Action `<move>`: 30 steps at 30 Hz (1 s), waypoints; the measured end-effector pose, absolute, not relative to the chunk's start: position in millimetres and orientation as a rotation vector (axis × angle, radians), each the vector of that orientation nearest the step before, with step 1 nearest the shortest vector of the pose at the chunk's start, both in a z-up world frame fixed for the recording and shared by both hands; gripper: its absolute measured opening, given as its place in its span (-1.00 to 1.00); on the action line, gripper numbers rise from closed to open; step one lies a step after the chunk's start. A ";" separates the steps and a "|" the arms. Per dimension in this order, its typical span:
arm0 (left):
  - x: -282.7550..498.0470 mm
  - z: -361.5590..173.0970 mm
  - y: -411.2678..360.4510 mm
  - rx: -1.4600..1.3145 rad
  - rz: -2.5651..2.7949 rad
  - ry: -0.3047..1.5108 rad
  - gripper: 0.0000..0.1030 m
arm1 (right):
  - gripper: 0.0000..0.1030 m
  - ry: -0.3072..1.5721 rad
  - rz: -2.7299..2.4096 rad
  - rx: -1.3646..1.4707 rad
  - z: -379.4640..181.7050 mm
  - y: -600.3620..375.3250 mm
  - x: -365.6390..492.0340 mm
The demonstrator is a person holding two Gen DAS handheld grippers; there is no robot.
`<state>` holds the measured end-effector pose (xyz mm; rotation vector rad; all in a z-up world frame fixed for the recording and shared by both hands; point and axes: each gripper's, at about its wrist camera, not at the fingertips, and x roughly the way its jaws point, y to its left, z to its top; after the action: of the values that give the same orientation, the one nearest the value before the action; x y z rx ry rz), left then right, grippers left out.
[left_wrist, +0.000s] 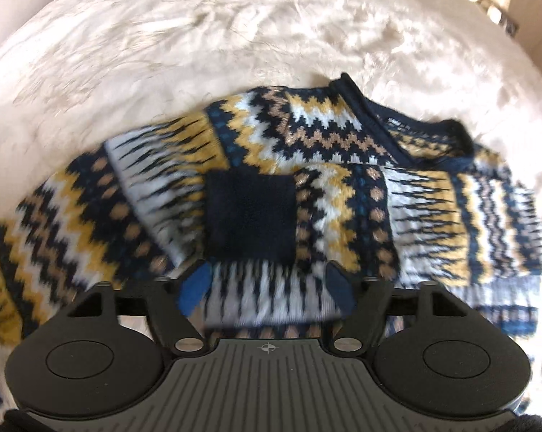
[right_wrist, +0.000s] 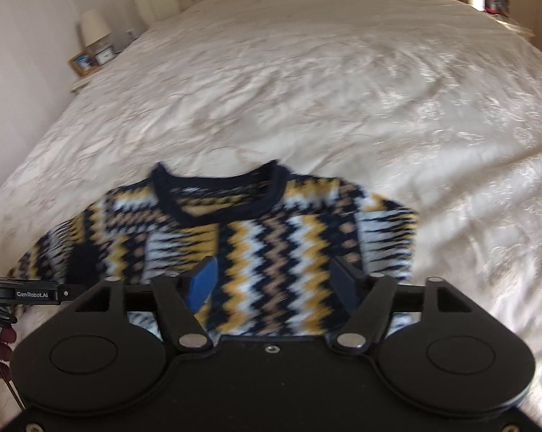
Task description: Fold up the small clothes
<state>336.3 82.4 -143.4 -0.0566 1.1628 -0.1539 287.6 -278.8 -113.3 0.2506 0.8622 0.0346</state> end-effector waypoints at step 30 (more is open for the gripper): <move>229.6 -144.6 297.1 0.091 0.266 1.107 0.51 | 0.61 0.935 0.314 0.105 -91.7 -96.3 250.5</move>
<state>229.6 297.1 -144.6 0.0908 1.1068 0.2657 250.5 -96.3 -91.7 0.1053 0.9353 0.3145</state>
